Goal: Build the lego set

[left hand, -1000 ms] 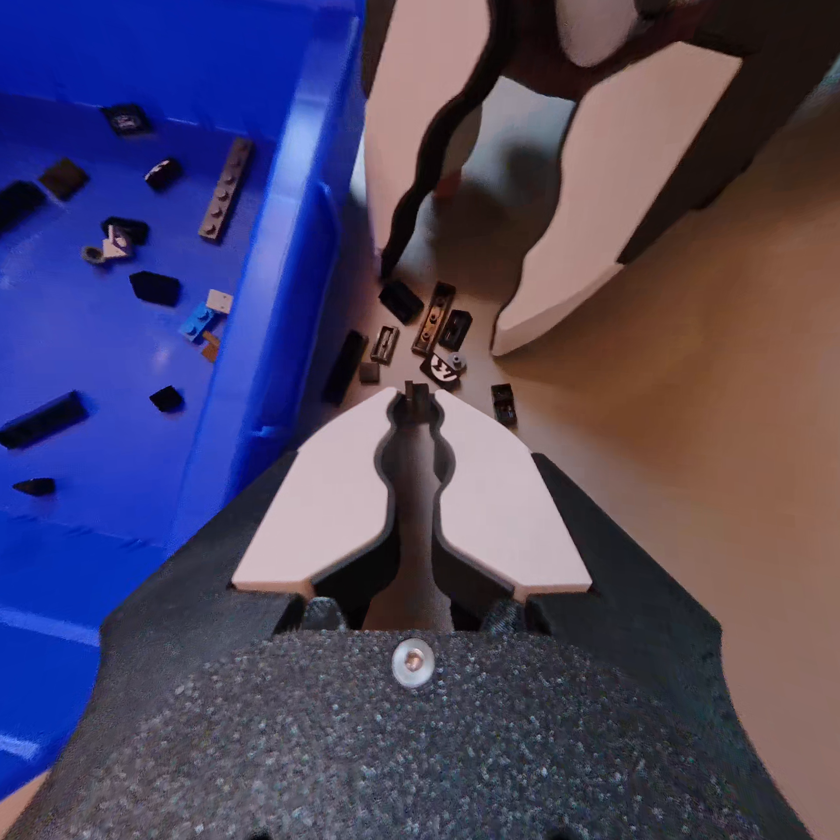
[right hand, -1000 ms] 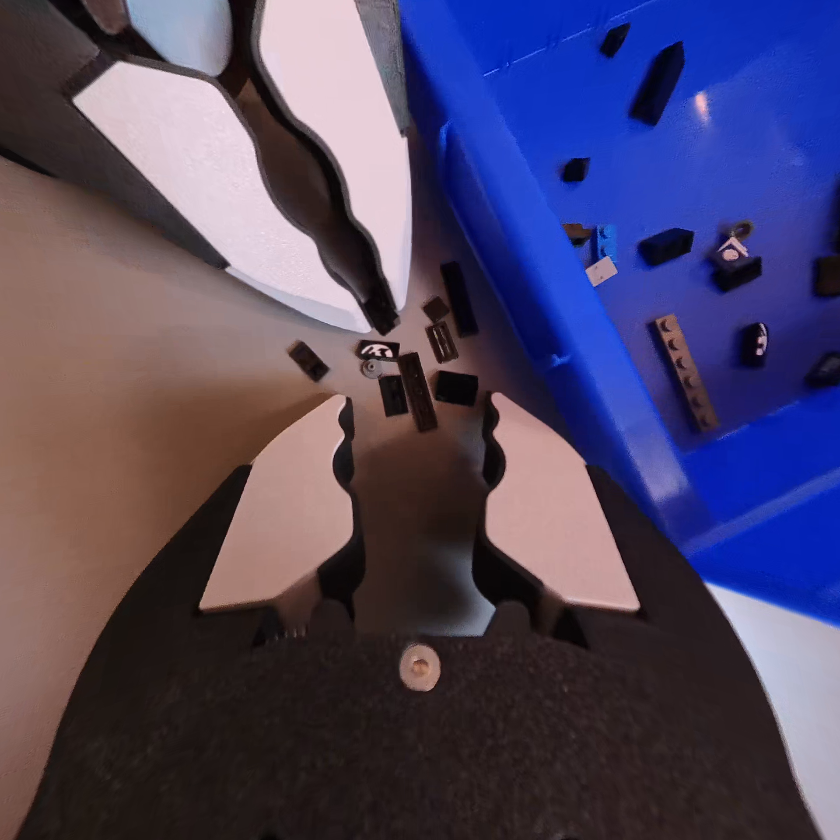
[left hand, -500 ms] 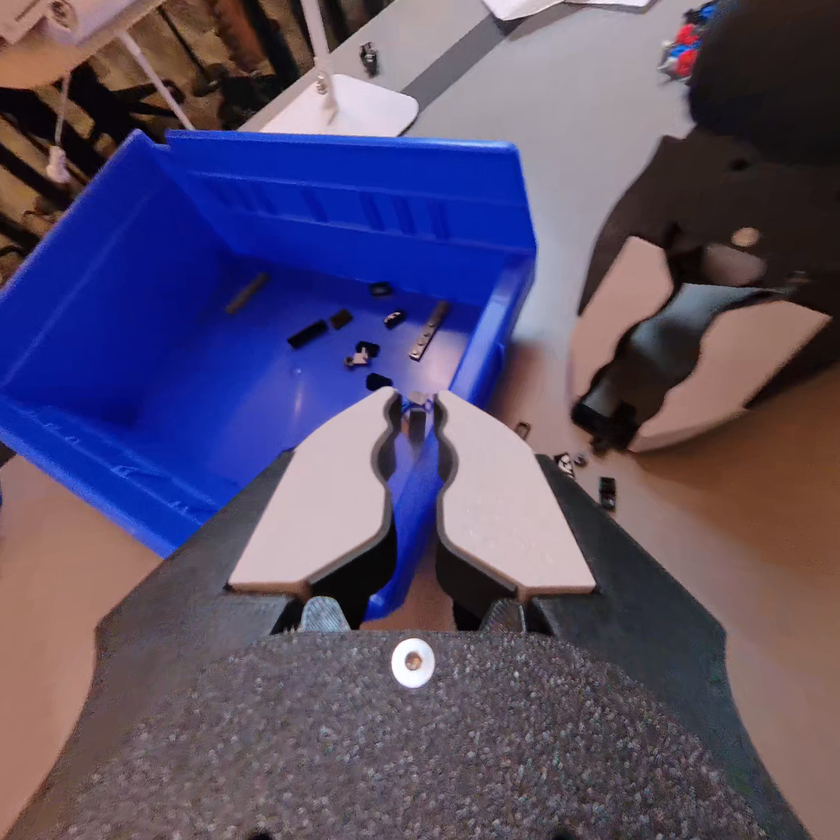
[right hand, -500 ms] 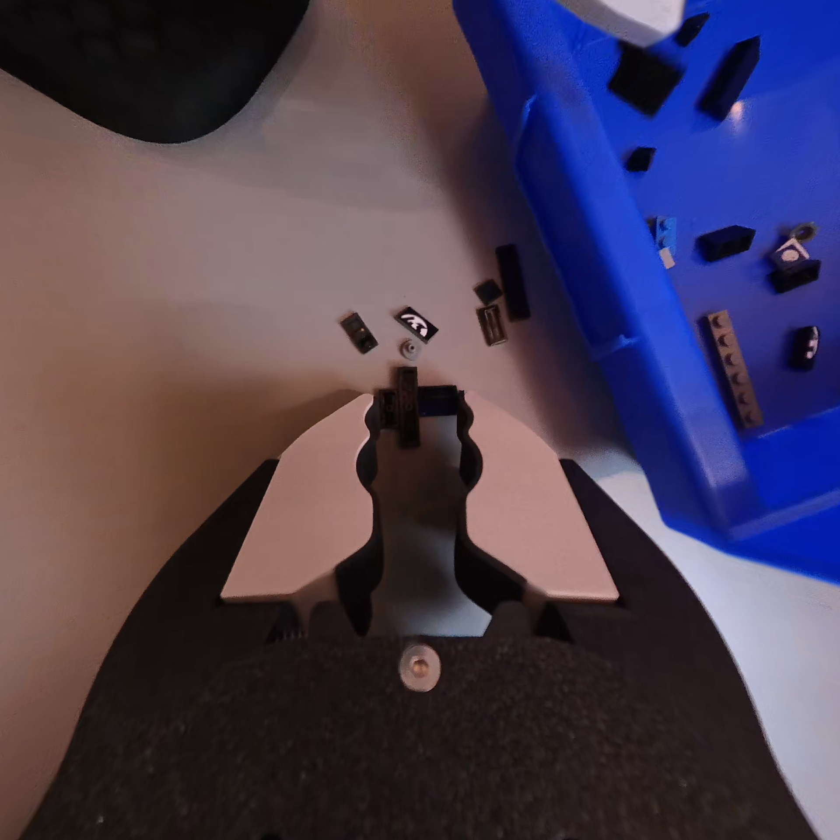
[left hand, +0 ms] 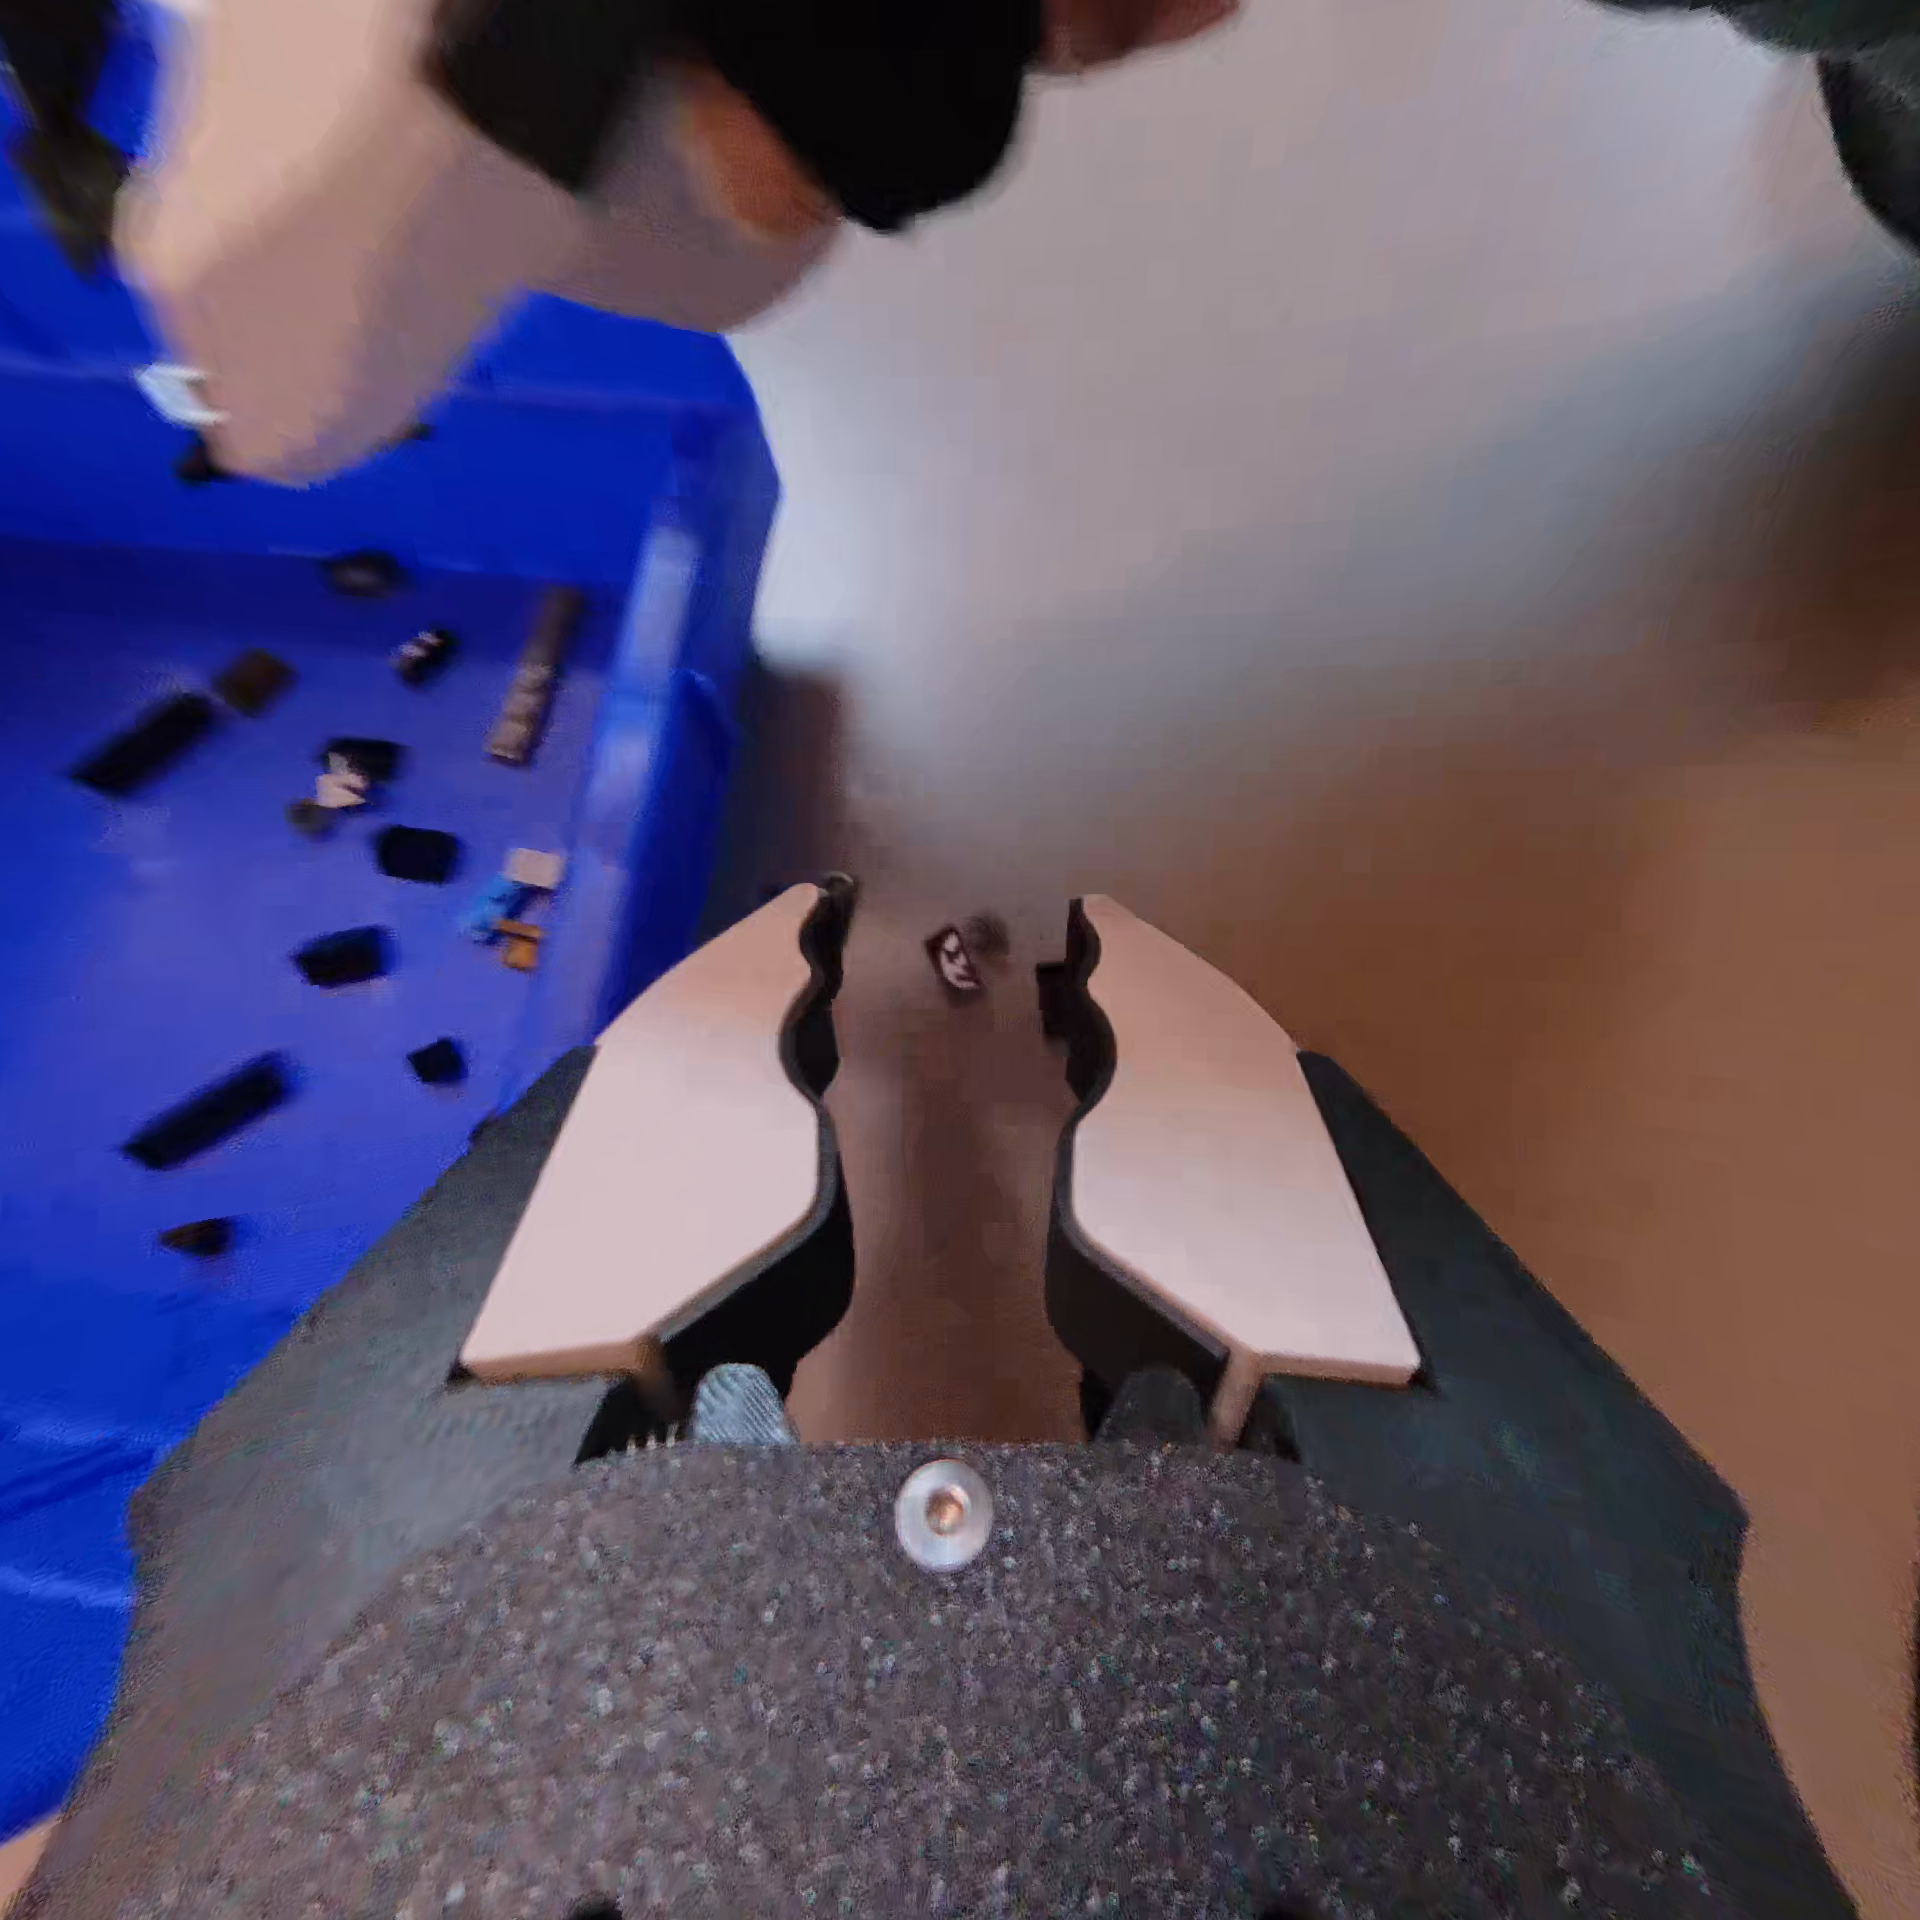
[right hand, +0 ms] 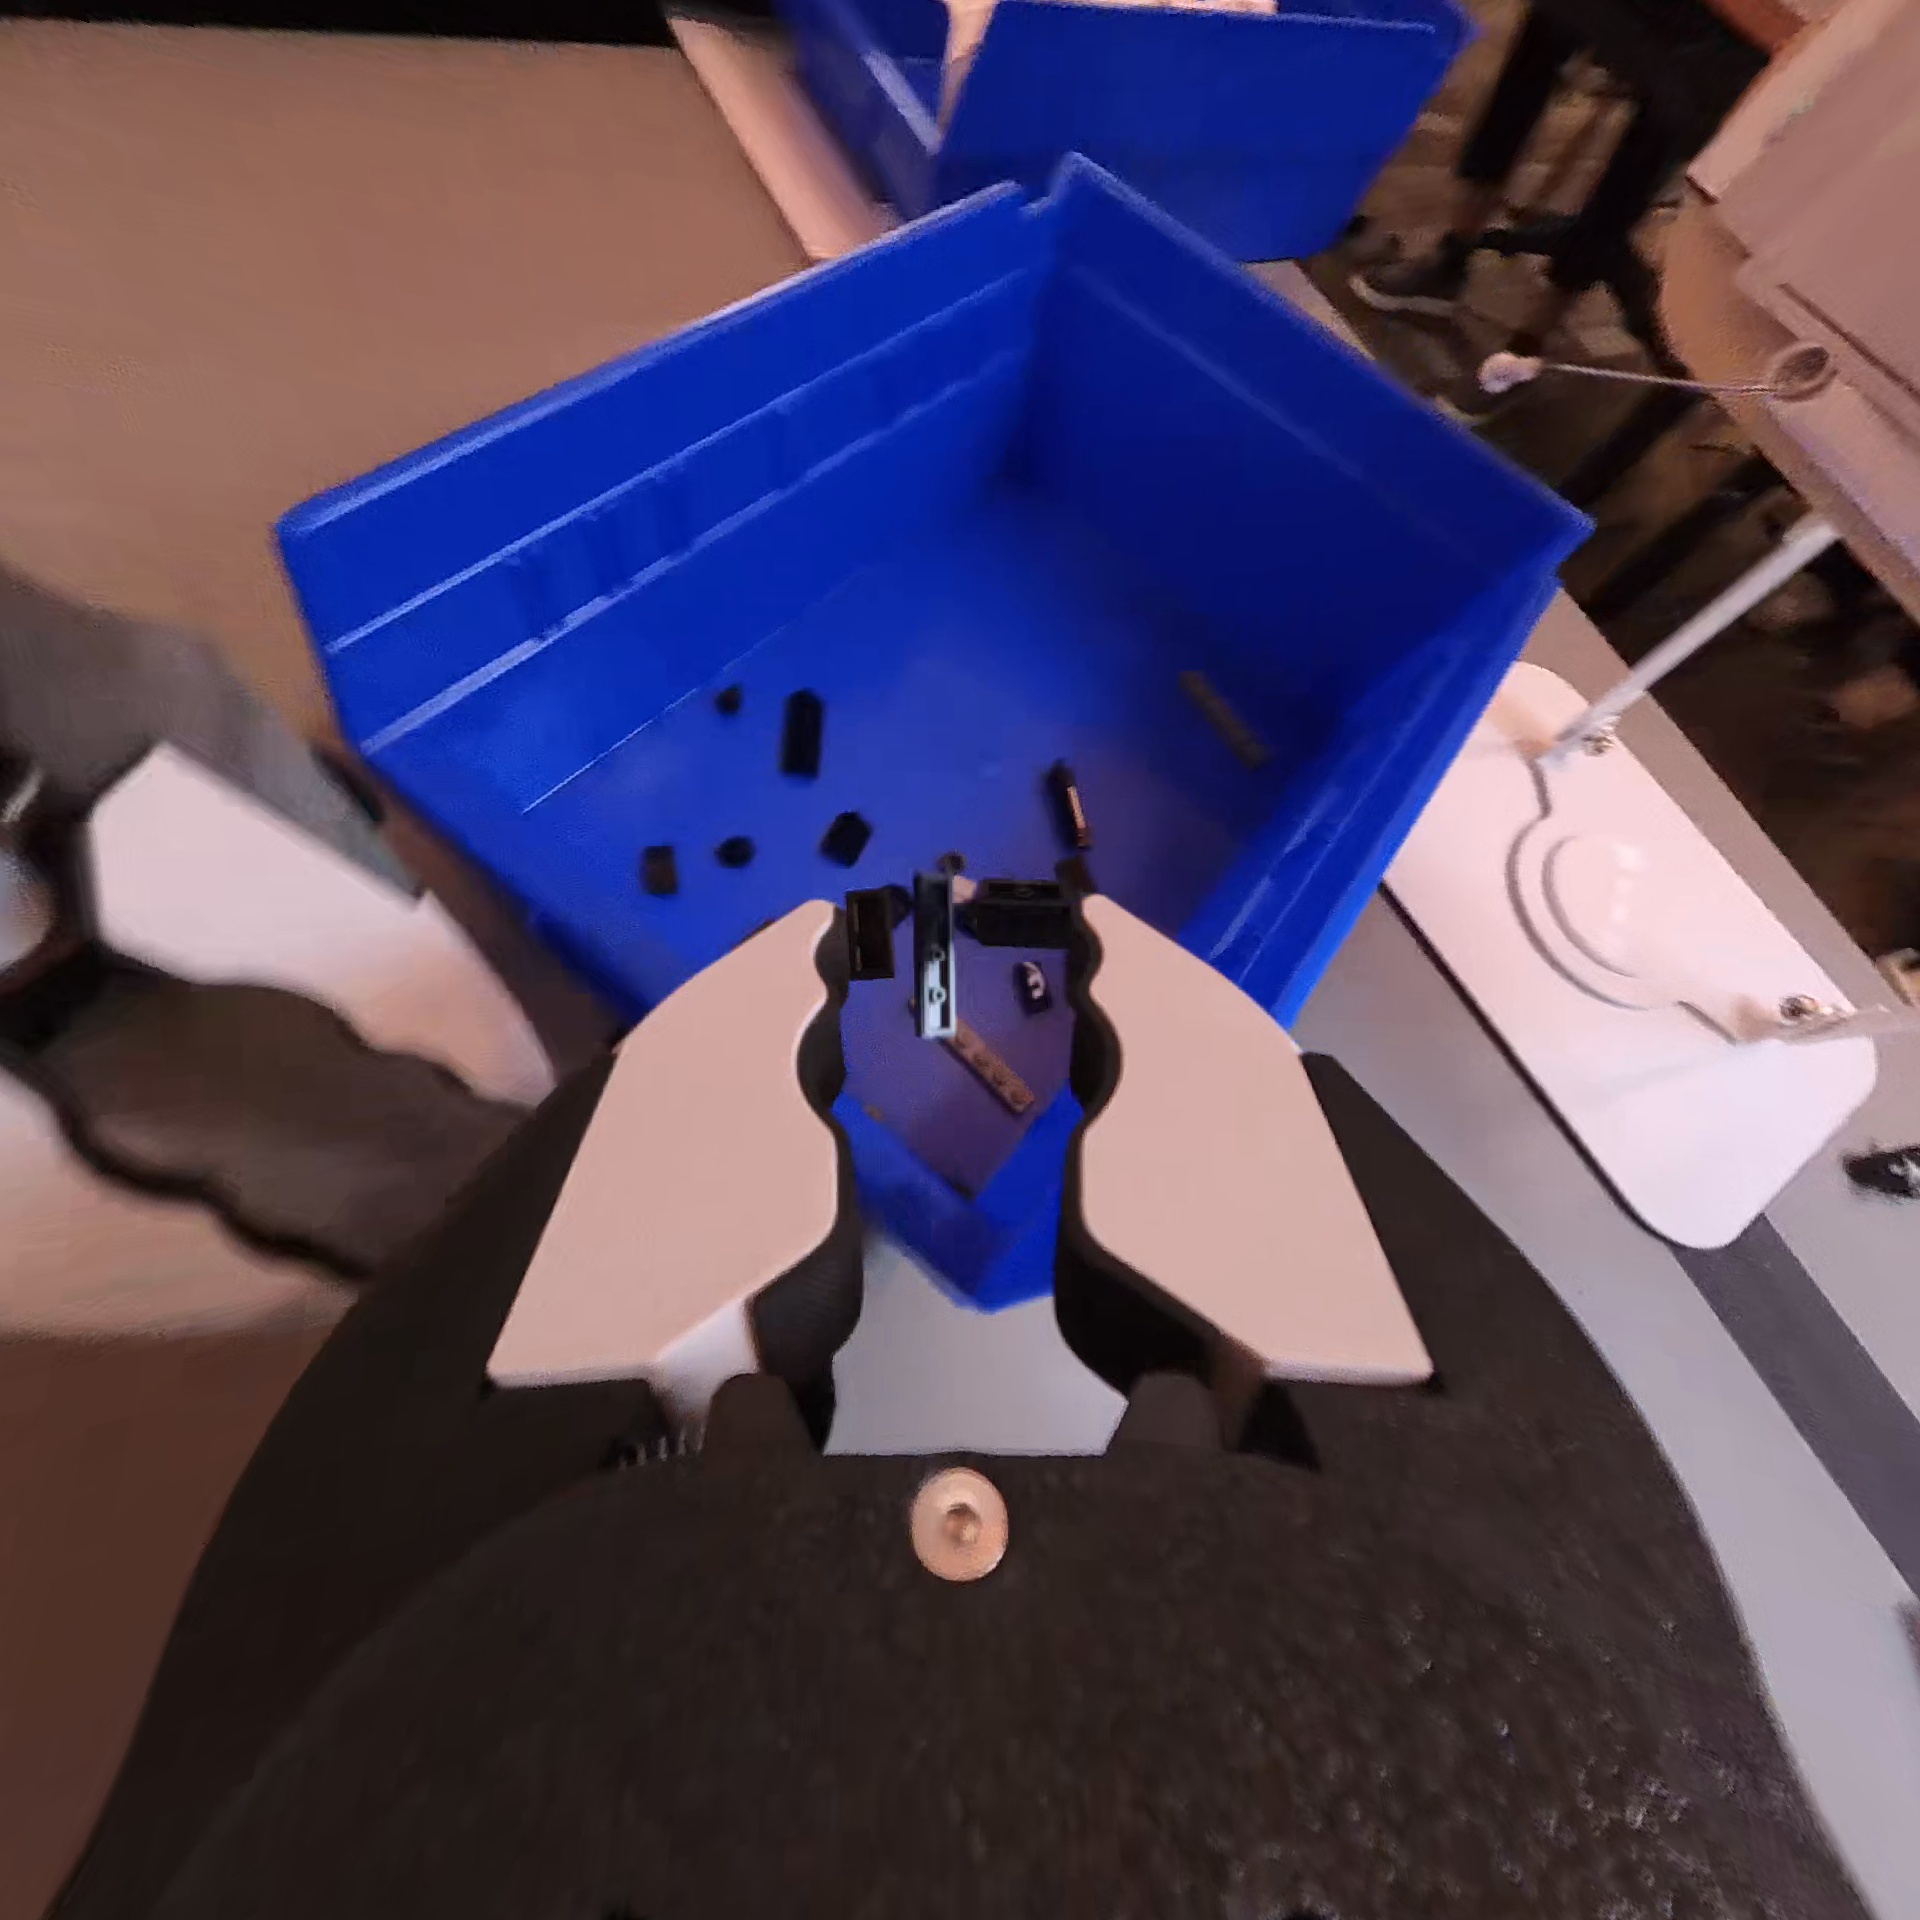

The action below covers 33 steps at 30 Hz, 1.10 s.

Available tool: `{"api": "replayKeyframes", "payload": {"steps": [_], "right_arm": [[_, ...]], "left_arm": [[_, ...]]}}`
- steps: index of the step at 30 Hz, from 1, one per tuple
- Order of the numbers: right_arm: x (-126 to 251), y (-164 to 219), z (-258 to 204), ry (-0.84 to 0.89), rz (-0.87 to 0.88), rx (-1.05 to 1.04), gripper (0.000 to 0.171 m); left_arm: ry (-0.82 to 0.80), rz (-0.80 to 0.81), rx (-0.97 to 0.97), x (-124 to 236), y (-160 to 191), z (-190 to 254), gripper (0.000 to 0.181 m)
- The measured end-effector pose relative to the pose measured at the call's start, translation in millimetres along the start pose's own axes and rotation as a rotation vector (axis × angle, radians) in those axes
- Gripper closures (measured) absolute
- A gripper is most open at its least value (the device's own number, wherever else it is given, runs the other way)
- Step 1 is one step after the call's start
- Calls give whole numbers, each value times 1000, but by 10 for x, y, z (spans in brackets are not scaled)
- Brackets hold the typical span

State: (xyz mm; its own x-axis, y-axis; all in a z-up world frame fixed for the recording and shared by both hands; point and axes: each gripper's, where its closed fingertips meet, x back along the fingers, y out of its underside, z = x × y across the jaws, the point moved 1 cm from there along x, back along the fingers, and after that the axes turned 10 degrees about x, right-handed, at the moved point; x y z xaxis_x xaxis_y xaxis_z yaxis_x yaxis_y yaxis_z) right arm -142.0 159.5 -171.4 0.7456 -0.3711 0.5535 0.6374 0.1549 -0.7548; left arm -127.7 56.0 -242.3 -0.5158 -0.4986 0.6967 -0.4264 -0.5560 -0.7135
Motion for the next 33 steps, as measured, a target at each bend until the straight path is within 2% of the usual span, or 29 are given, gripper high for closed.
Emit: {"api": "replayKeyframes", "payload": {"steps": [3,8,13,15,18,21,23,27,30,33], "right_arm": [[-146,6,102,116,-37,11,110],[-165,-65,12,96,25,34,101],[101,-97,-156,-43,135,35,106],[229,-47,-282,-146,172,30,116],[342,109,-416,-243,190,11,119],[356,343,-541,-321,156,21,120],[348,505,-666,-388,116,61,122],[220,763,-883,-470,17,142,122],[129,800,-1021,-503,-21,169,122],[54,762,-1114,-511,-45,197,122]], "left_arm": [[22,-69,-16,-99,139,39,132],[7,-110,-8,-184,211,2,126],[33,-137,50,-240,293,-6,124],[27,-134,57,-240,288,-22,128],[27,-136,58,-235,289,-17,135],[34,-136,53,-230,291,0,149],[42,-134,40,-229,292,16,165],[74,-122,41,-189,290,33,165],[110,2,76,28,78,29,166],[21,155,96,298,-238,-164,166]]}}
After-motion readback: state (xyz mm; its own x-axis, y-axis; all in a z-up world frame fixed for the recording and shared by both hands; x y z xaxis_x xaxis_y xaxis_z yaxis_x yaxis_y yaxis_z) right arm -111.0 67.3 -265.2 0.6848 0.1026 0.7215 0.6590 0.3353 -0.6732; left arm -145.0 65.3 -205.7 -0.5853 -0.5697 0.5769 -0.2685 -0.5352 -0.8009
